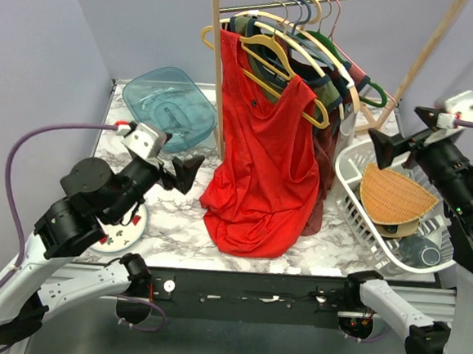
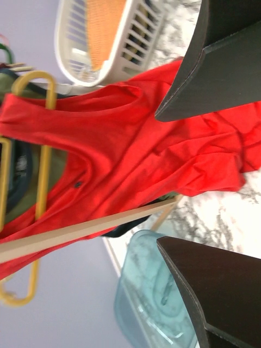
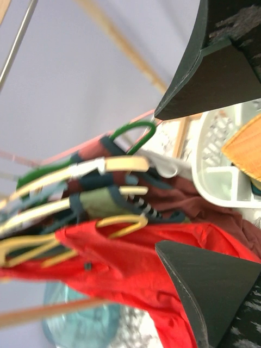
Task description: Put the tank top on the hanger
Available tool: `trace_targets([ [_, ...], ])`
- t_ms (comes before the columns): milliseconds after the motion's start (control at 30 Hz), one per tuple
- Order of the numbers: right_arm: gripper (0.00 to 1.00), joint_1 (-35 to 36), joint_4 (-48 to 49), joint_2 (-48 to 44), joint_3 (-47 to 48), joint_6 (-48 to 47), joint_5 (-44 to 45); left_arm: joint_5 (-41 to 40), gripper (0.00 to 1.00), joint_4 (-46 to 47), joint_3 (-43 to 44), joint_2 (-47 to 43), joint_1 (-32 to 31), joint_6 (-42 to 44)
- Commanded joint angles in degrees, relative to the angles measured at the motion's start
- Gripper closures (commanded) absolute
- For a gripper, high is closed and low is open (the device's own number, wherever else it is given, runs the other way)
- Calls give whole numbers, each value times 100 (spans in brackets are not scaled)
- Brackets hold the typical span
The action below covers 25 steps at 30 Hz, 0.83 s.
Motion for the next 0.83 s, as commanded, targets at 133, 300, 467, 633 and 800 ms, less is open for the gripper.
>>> trace_targets([
  [133, 0, -1263, 289, -1118, -692, 1072, 1001, -611, 1, -483, 1374, 344, 21, -88],
  [300, 0, -1781, 245, -1443, -860, 1309, 1144, -638, 1, -554, 1436, 28, 29, 0],
  [467, 0, -2098, 149, -1532, -833, 1345, 784, -699, 1, -703, 1436, -165, 29, 27],
  [633, 0, -2256, 113, -1541, -833, 1274, 581, -752, 1, -782, 1357, -297, 29, 27],
  [800, 0, -2309, 104, -1506, -789, 1248, 467, -787, 1, -818, 1286, -368, 29, 27],
])
